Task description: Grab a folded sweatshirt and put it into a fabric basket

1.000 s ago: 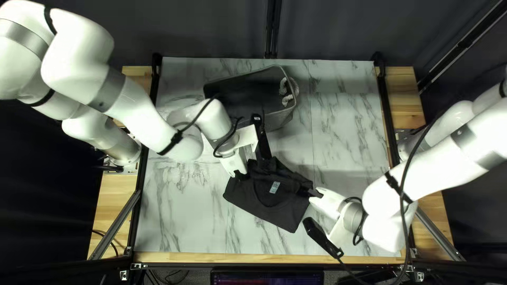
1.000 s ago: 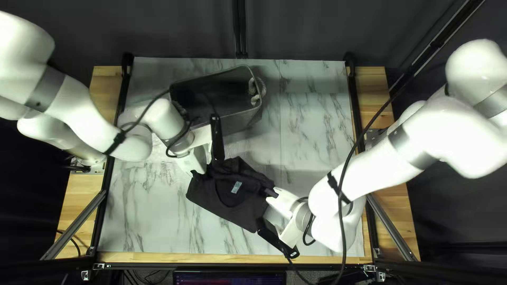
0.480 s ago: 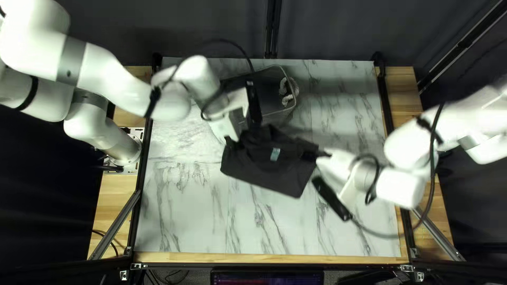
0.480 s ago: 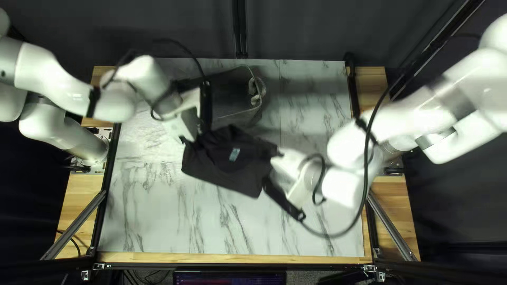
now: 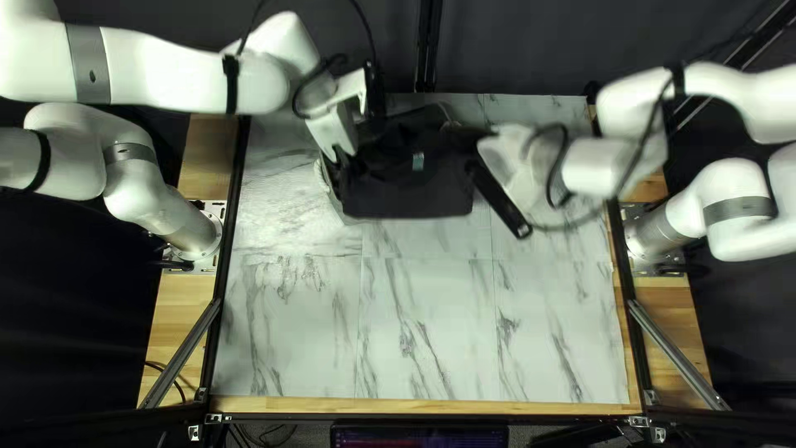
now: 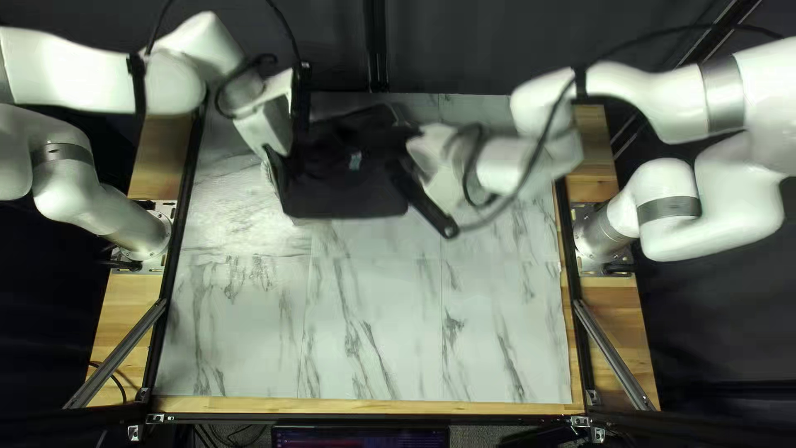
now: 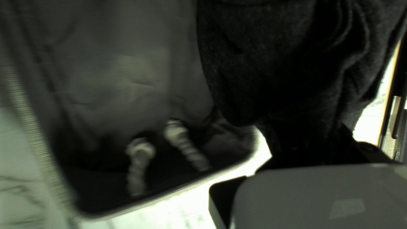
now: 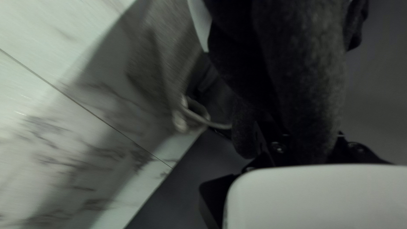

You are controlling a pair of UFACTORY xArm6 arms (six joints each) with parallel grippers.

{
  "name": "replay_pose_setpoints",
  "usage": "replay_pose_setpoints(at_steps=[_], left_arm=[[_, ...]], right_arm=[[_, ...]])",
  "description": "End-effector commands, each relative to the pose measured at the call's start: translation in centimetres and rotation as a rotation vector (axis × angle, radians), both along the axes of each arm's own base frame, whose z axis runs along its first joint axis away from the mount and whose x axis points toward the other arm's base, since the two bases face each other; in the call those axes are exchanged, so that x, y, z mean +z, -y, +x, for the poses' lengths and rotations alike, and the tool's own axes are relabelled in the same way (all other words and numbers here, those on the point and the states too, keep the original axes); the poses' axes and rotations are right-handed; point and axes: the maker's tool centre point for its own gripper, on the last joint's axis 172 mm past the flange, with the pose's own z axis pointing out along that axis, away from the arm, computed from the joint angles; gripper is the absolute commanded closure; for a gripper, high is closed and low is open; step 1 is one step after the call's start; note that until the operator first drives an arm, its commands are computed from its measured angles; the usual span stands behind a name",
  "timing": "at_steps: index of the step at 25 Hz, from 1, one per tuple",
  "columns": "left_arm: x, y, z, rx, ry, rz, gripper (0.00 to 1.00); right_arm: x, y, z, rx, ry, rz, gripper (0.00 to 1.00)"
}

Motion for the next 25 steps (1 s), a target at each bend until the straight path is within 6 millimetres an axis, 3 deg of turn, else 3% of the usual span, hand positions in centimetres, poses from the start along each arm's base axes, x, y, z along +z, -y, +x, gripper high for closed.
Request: replay_pose_setpoints(at_steps=[1, 6, 14, 22, 25], left_arm=[[-0.4, -2.9, -1.0, -0.006, 0.022, -0.012, 1.0], [-1.8, -4.3, -2.7, -0.005, 0.043, -0.022, 1.0], [-4.4, -4.3, -3.3, 0.007, 0.048, -0.035, 1.0], [-6.8, -3.0, -2.8, 0.011, 0.043, -0.035, 1.0], [-8.1, -2.2, -2.6, 0.007, 0.04, -0.027, 1.0]], right_arm=[[-1.4, 3.8, 1.5, 0.009, 0.009, 0.001, 1.0], [-4.7, 6.2, 2.6, 0.001, 0.013, 0.017, 1.0], [-7.2, 8.2, 3.6, -0.022, 0.01, 0.036, 1.0], [-8.8, 7.2, 3.6, -0.032, 0.005, 0.037, 1.0], [-10.3, 6.7, 3.4, -0.039, 0.01, 0.03, 1.0]])
